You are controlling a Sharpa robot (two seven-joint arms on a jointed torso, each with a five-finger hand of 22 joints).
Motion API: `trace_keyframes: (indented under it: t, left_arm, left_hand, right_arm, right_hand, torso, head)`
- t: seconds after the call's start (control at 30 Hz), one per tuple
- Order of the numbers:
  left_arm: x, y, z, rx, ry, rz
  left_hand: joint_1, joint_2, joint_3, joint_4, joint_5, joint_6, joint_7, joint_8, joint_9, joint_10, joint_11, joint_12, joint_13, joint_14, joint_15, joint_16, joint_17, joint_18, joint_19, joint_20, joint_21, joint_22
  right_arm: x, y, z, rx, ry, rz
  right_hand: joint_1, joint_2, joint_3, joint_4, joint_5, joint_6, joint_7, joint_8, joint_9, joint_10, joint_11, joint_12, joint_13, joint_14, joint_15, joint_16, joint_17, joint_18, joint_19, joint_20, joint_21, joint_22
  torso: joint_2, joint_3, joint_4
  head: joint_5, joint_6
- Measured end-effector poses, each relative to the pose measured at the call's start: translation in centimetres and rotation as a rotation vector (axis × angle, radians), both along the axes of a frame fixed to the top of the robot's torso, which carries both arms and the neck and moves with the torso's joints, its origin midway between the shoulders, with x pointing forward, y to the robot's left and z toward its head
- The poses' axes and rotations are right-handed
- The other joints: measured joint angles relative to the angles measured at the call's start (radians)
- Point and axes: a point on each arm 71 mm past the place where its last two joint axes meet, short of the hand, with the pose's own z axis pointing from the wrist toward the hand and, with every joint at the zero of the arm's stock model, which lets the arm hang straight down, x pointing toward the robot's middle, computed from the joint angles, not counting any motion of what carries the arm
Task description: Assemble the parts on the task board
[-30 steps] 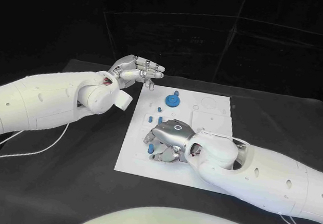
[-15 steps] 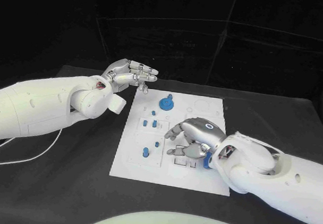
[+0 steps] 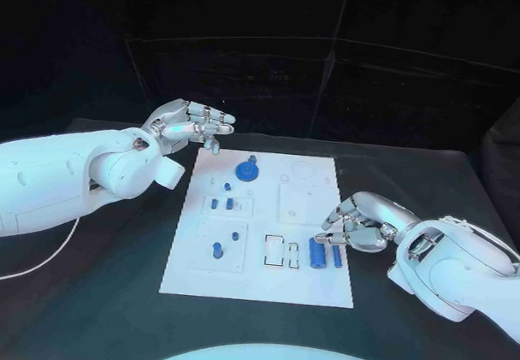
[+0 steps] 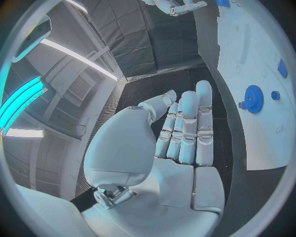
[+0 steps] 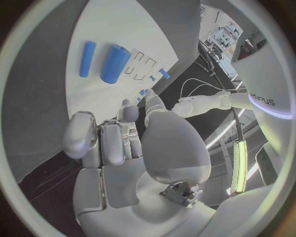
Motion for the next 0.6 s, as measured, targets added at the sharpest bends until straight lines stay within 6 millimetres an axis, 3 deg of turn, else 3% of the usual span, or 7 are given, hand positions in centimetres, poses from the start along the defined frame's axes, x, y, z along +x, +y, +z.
trace_keyframes:
  t: [0.17, 0.47, 0.6]
  left_arm:
    - [0.0, 0.0, 0.0, 0.000, 0.001, -0.001]
    - [-0.1, 0.1, 0.0, 0.001, 0.001, 0.000]
    - [0.0, 0.1, 0.0, 0.001, 0.002, 0.001]
  left_hand:
    - [0.000, 0.000, 0.000, 0.000, 0.000, 0.000, 0.000, 0.000, 0.000, 0.000, 0.000, 0.000, 0.000, 0.000, 0.000, 0.000, 0.000, 0.000, 0.000, 0.000, 0.000, 0.000]
    - [0.000, 0.000, 0.000, 0.000, 0.000, 0.000, 0.000, 0.000, 0.000, 0.000, 0.000, 0.000, 0.000, 0.000, 0.000, 0.000, 0.000, 0.000, 0.000, 0.000, 0.000, 0.000]
    - [0.000, 0.000, 0.000, 0.000, 0.000, 0.000, 0.000, 0.000, 0.000, 0.000, 0.000, 0.000, 0.000, 0.000, 0.000, 0.000, 0.000, 0.000, 0.000, 0.000, 0.000, 0.000]
  right_arm:
    - [-0.1, -0.5, -0.4, -0.044, 0.044, -0.052]
    - [0.0, 0.2, -1.2, -0.108, 0.076, -0.077]
    - [0.1, 0.9, -1.7, -0.132, 0.082, -0.072]
  right_hand:
    - [-0.006, 0.007, -0.038, 0.033, 0.000, -0.017, -0.002, 0.038, 0.020, 0.000, 0.000, 0.055, 0.087, 0.000, 0.000, 0.016, 0.021, 0.000, 0.000, 0.000, 0.008, 0.013]
    - [-0.013, 0.000, -0.070, 0.065, 0.005, -0.036, 0.000, 0.067, 0.038, -0.007, 0.000, 0.059, 0.122, 0.000, 0.000, 0.020, 0.031, 0.000, 0.000, 0.000, 0.008, 0.015]
    - [-0.013, 0.000, -0.079, 0.073, 0.015, -0.039, -0.003, 0.079, 0.046, -0.011, 0.004, 0.064, 0.132, 0.000, 0.000, 0.028, 0.044, 0.000, 0.000, 0.000, 0.015, 0.027]
  torso:
    - [-0.003, 0.0005, -0.0074]
    - [-0.004, 0.0013, -0.0096]
    - [-0.004, 0.0012, -0.0107]
  head:
    - [-0.006, 0.000]
    - [-0.006, 0.001]
    - [-0.008, -0.003]
